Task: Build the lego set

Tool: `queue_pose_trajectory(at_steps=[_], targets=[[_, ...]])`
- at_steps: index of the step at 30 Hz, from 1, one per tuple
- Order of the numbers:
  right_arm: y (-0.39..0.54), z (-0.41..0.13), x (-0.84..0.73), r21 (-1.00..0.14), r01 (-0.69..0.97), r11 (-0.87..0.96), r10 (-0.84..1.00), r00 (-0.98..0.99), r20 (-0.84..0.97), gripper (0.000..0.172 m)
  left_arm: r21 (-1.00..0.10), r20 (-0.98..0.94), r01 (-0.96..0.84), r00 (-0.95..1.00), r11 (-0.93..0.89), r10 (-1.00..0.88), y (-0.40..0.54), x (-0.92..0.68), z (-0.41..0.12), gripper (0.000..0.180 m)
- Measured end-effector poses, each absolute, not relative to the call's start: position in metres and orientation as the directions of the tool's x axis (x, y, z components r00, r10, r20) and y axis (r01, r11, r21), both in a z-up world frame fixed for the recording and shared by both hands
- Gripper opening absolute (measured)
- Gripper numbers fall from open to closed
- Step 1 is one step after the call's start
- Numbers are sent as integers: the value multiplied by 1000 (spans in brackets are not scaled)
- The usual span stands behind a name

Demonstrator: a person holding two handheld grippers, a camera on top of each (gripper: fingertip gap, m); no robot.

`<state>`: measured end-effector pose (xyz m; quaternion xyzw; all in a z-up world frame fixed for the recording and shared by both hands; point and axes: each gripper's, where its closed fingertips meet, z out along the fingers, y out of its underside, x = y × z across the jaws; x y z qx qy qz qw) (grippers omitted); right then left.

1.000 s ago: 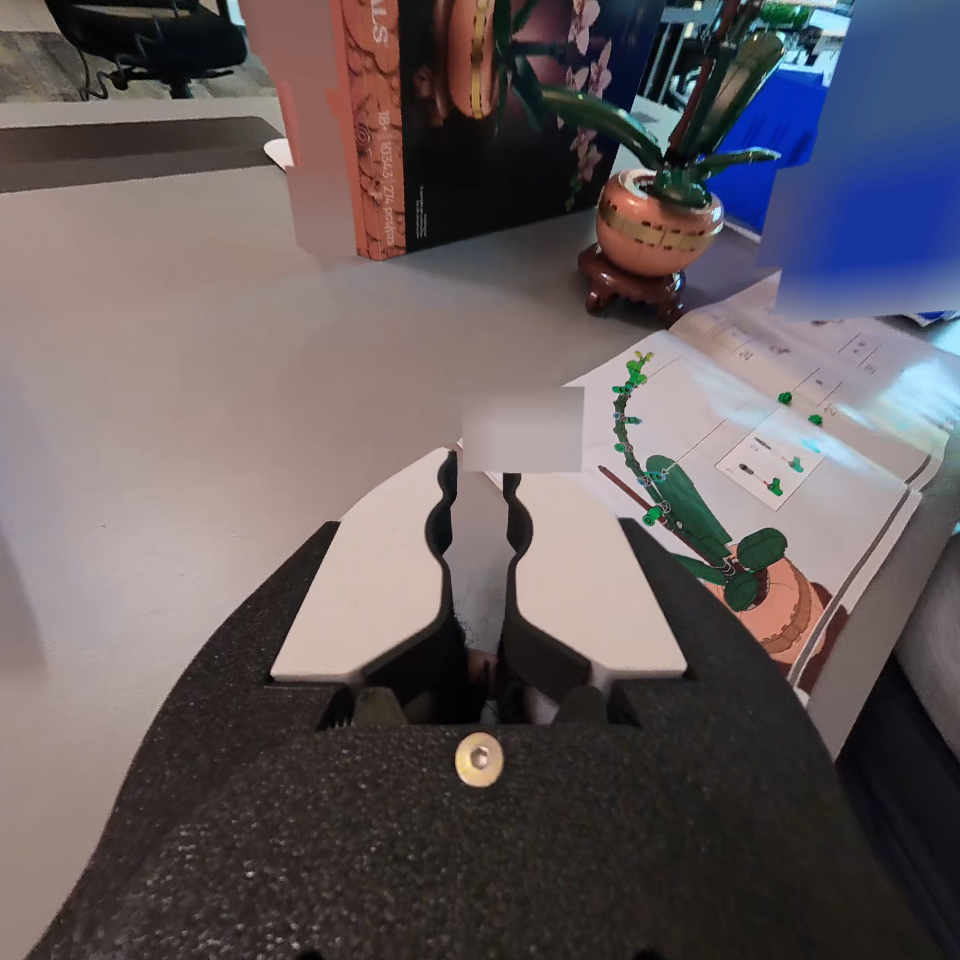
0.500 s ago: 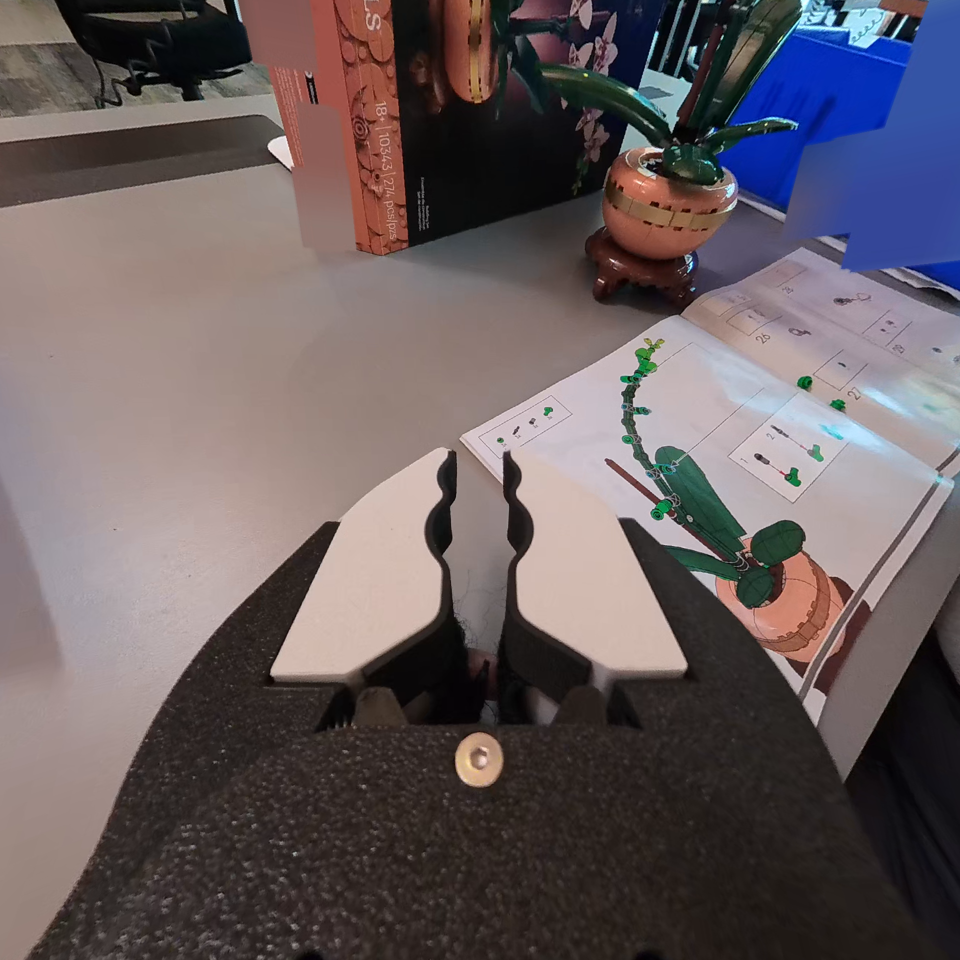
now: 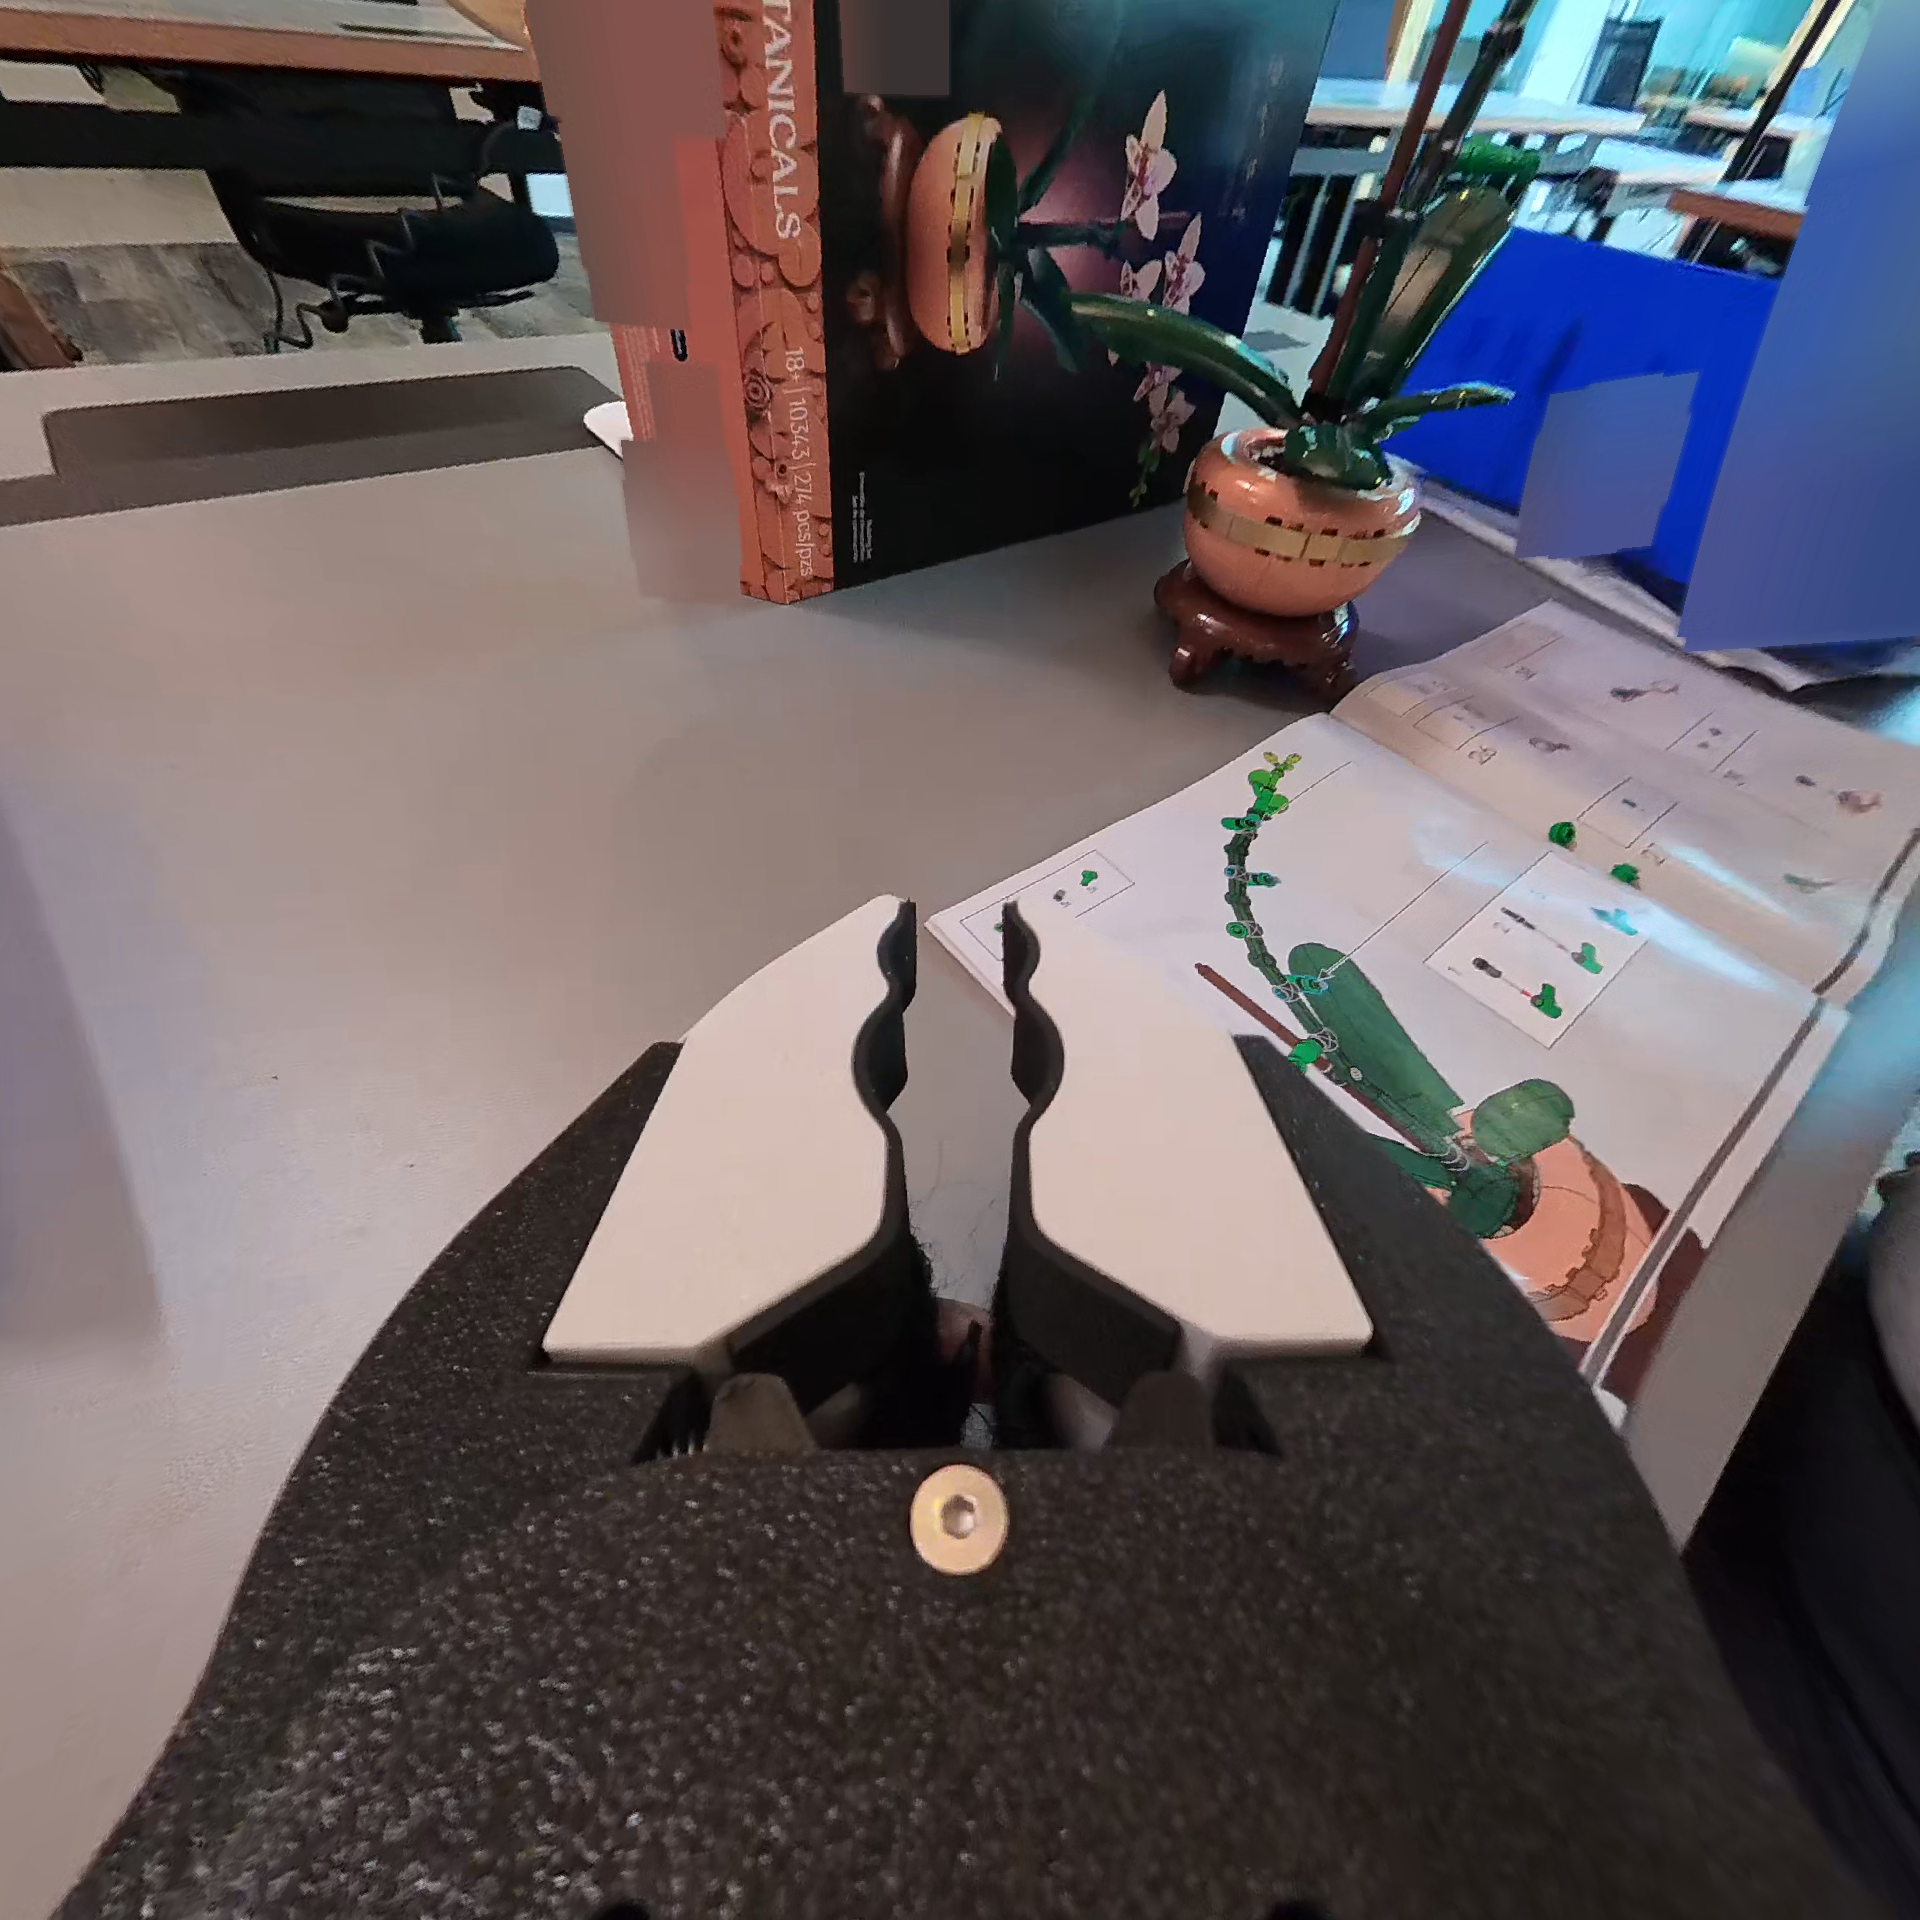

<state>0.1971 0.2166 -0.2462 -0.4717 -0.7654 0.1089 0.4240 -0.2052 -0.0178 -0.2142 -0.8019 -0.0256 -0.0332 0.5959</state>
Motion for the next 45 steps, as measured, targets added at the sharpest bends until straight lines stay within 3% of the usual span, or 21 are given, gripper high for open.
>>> queue_pose_trajectory(at_steps=[7,22,25,35,40,43,45], targets=[[223,-206,207,-786,406,466,864,-18,503,29,-965,80,79,997,-251,5,-20,-206,-209,15],[220,-201,212,-816,369,445,885,-41,464,29,-961,40,39,999,-274,1,-19,-203,-212,15],[222,-191,220,-856,291,428,897,-24,441,30,-962,38,38,999,-272,4,-19,-203,-212,15],[205,-251,219,-602,575,554,827,-298,476,29,-960,60,60,998,-274,8,-19,-204,-212,15],[187,-221,222,-817,494,297,953,-212,219,29,-958,59,58,998,-280,5,-19,-203,-213,15],[231,-197,231,-865,497,-68,972,227,55,17,-957,54,53,999,-284,5,-18,-203,-213,15],[248,-199,238,-811,446,-379,865,481,-140,15,-955,55,53,998,-291,3,-18,-202,-214,15]])
